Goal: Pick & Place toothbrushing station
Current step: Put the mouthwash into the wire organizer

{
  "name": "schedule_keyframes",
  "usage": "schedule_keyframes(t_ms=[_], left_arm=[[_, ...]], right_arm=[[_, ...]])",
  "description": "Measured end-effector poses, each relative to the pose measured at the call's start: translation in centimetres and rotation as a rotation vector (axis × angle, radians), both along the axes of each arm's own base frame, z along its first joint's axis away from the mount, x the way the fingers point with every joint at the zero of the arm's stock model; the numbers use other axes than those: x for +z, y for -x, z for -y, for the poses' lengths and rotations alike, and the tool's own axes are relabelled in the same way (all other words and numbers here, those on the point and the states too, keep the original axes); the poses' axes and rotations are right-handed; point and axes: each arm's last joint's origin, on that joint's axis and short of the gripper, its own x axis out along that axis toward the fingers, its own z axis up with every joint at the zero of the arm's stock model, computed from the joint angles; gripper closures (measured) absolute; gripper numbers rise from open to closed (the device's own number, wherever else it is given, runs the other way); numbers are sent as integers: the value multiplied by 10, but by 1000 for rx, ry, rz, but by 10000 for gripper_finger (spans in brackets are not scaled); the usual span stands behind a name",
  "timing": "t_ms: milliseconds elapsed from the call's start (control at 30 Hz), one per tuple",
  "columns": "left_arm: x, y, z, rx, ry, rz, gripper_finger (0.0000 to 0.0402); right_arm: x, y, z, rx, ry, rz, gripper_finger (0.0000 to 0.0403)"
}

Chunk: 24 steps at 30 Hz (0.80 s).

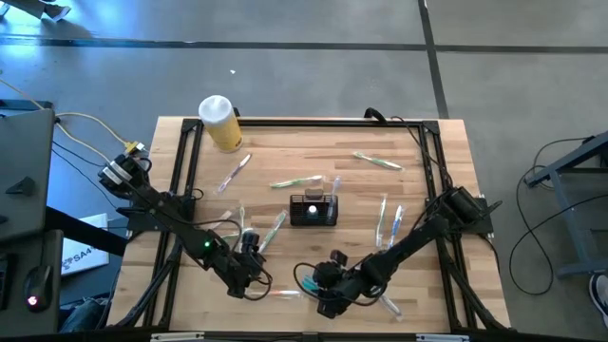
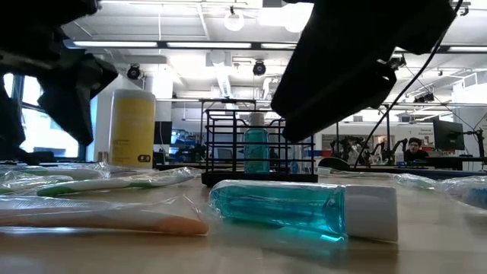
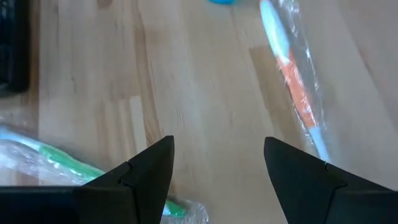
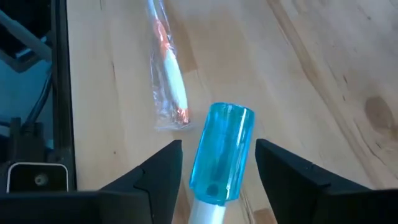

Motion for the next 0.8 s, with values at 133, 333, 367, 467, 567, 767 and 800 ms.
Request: schedule_keyframes(t_ms=[133, 333, 367, 467, 567, 767, 800], left_arm=[[-8, -2, 1, 13, -8, -25, 161], [-15, -3, 3, 44, 6, -45, 161], [-15, -3, 2, 46, 6, -46, 161], [-15, -3, 3, 49, 21, -43, 161], [-14, -4, 4, 55, 33, -38, 161], [-14, -4, 4, 62, 42, -40, 161], [-14, -4, 4, 62, 43, -40, 161]], right_arm=[[1, 0, -3, 33, 7, 16, 211], [1, 2, -7, 52, 13, 20, 211], [1, 2, -7, 52, 13, 20, 211], [2, 2, -7, 52, 11, 23, 211], [3, 0, -8, 55, -9, 45, 211], [9, -8, -7, 57, -73, 102, 211], [9, -9, -7, 66, -85, 108, 211]])
